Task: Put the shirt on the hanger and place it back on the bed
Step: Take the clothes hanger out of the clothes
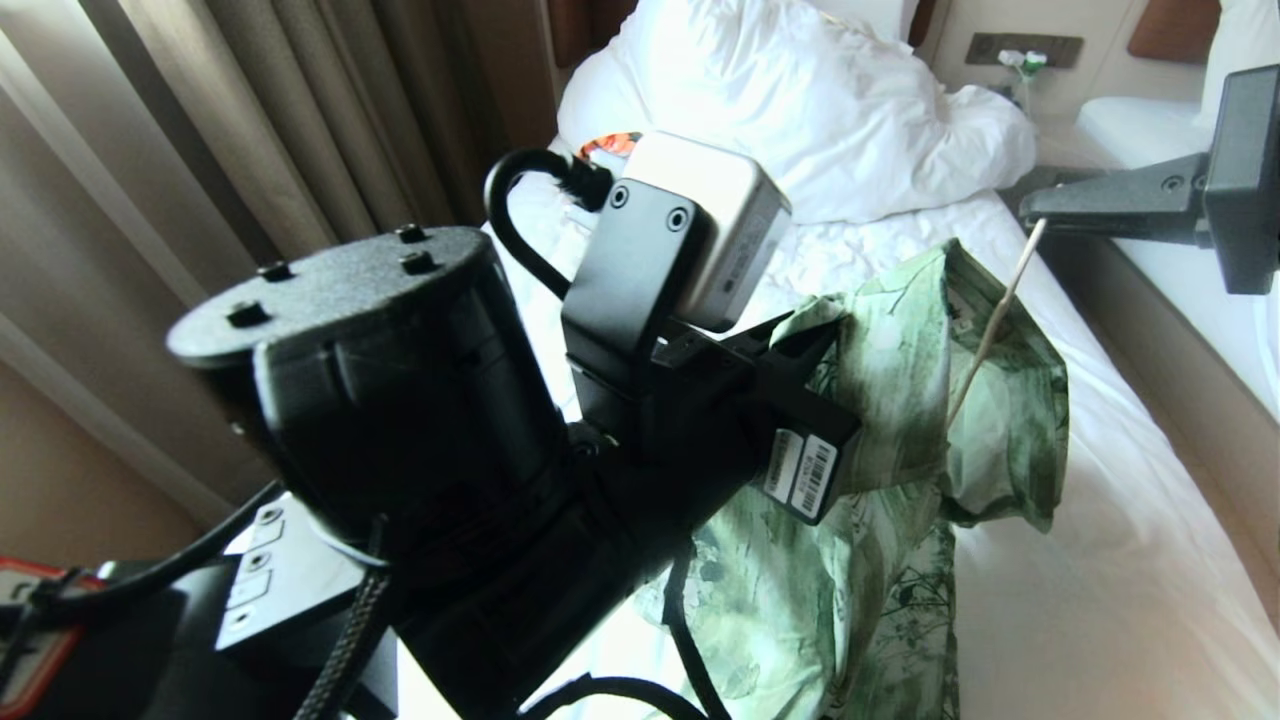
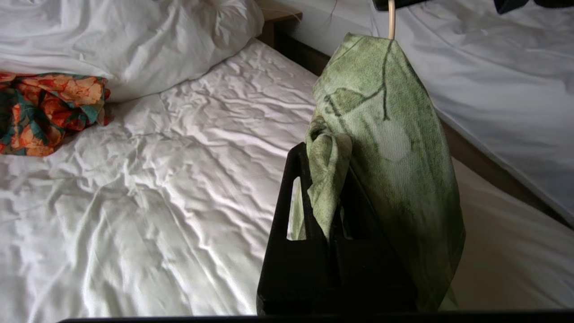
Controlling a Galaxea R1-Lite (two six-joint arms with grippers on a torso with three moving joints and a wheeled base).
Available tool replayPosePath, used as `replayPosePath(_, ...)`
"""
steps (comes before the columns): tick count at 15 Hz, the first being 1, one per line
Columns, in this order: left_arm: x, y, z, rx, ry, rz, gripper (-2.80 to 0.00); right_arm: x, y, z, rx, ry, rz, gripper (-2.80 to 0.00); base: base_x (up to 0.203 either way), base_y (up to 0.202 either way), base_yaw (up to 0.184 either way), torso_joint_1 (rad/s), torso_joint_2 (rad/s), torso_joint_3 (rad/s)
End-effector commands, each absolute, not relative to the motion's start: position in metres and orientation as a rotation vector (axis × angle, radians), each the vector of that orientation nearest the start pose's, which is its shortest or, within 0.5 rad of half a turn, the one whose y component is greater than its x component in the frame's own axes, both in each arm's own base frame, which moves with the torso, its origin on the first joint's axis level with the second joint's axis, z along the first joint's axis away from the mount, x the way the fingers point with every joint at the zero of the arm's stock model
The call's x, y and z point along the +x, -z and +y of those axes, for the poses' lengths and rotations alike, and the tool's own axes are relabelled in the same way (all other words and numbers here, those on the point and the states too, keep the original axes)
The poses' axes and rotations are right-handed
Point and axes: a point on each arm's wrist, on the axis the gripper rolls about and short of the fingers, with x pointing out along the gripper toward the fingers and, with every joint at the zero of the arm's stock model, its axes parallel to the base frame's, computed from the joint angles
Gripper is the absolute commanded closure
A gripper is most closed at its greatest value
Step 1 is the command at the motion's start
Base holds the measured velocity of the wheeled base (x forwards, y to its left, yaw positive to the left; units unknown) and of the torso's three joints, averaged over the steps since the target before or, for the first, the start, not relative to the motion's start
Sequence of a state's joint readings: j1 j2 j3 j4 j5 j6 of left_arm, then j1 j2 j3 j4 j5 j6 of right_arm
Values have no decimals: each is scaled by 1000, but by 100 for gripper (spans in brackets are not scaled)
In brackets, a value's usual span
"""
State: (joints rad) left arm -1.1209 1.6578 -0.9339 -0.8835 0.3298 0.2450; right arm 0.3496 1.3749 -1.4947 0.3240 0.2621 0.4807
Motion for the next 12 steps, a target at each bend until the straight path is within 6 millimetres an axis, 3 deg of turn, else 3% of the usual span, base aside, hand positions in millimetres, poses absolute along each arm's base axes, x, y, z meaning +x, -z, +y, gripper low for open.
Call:
replayPosePath(1,140,-262,-275,152,753,-205,0,188,-379,74,460,-553,318,0,0,0,0,0,0,0)
replayPosePath(5,132,-294,-262,165,715,-234,0,189,-378,69,463,-522,346,0,0,0,0,0,0,0)
replayPosePath(7,120,-287,-263,205,757,-196,0,190,-382,68,465,-523,322,0,0,0,0,0,0,0)
replayPosePath(12,109,-306,-260,160,783,-245,0,210,-383,74,489,-450,314,0,0,0,0,0,0,0)
